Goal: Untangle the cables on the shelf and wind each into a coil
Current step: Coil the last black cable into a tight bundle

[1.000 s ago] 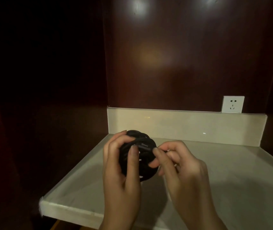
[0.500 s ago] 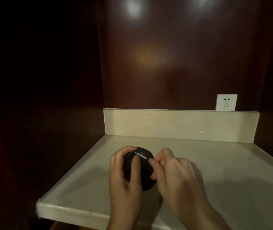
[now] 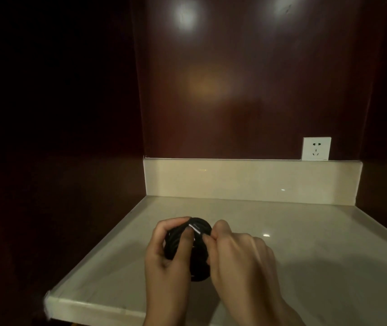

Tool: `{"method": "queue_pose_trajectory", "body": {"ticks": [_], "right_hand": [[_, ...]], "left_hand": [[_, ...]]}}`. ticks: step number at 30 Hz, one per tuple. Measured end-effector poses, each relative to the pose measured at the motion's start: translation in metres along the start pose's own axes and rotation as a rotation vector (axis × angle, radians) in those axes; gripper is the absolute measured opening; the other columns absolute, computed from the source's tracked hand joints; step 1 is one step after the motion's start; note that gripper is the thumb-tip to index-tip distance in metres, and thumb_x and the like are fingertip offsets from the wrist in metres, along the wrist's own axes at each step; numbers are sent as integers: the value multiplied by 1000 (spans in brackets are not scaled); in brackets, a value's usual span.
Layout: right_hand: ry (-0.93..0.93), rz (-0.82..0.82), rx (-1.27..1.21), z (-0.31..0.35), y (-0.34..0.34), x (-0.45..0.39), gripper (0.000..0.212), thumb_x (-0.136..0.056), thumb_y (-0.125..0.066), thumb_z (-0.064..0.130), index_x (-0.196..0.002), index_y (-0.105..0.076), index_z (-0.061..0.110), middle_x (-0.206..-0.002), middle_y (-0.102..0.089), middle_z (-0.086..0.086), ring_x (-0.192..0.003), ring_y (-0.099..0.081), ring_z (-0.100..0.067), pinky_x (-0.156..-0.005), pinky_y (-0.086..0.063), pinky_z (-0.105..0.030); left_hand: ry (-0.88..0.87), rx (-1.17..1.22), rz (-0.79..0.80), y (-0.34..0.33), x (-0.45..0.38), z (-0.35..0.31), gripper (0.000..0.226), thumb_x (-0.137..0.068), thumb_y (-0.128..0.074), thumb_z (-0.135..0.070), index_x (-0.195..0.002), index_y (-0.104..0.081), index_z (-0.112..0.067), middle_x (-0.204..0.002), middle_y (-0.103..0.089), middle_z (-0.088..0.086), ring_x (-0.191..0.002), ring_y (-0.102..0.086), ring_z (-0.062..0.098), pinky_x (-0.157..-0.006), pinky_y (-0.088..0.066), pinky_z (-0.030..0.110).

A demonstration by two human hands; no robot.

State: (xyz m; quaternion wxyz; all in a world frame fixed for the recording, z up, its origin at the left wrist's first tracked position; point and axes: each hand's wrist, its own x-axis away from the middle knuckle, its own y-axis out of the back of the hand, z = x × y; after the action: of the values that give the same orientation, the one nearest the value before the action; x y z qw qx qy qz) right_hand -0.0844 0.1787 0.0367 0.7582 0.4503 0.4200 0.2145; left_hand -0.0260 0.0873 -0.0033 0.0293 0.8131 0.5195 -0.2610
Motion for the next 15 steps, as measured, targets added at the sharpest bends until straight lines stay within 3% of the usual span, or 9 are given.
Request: {"method": "queue_pose_trajectory", "body": {"ticks": [3, 5, 8, 10, 12, 15], "right_hand": [[0, 49, -16, -1, 1, 0, 17, -104, -29, 42, -98, -30, 27, -109, -67, 0, -107, -61, -28, -74, -39, -35], [-4, 46, -71, -6, -2, 0, 21, -103, -29, 45, -96, -34, 26, -105, -68, 1, -106, -61, -25, -77, -42, -33], [7, -26, -187, -17, -10, -3, 36, -93, -26, 53, -92, -44, 21, -88, -71, 3, -91, -65, -19, -78, -49, -32], [17, -93, -339, -25, -18, -5, 34, -89, -33, 54, -84, -45, 22, -77, -71, 3, -79, -66, -18, -74, -51, -35], [37, -135, -448, -29, -21, -6, 24, -95, -45, 46, -82, -41, 27, -72, -70, 5, -70, -65, -14, -71, -51, -37], [111, -73, -684, -35, -12, -5, 14, -98, -49, 26, -100, -39, 37, -67, -68, 10, -61, -63, -10, -66, -52, -33]], "left_hand": [[-33, -15, 19, 3, -2, 3, 21, -88, -70, -8, -80, -74, -26, -97, -72, -1, -93, -70, 18, -85, -57, 41], [-79, -36, 29, 2, 0, 6, 15, -75, -66, -12, -70, -74, -24, -101, -69, -1, -99, -67, 15, -92, -53, 40], [-88, -26, 62, 0, 2, 7, 16, -70, -62, -17, -69, -75, -26, -101, -67, -7, -100, -66, 8, -91, -51, 31], [-111, -34, 100, -1, 2, 5, 9, -70, -66, -27, -73, -75, -28, -103, -64, -10, -103, -65, 6, -89, -50, 24], [-168, -73, 159, 2, 0, 1, 20, -67, -66, -39, -82, -74, -29, -107, -62, -10, -108, -63, 7, -90, -48, 16], [-228, -129, 280, 8, -3, -3, 27, -72, -65, -40, -96, -73, -30, -114, -61, -7, -115, -61, 10, -91, -45, 12]]}}
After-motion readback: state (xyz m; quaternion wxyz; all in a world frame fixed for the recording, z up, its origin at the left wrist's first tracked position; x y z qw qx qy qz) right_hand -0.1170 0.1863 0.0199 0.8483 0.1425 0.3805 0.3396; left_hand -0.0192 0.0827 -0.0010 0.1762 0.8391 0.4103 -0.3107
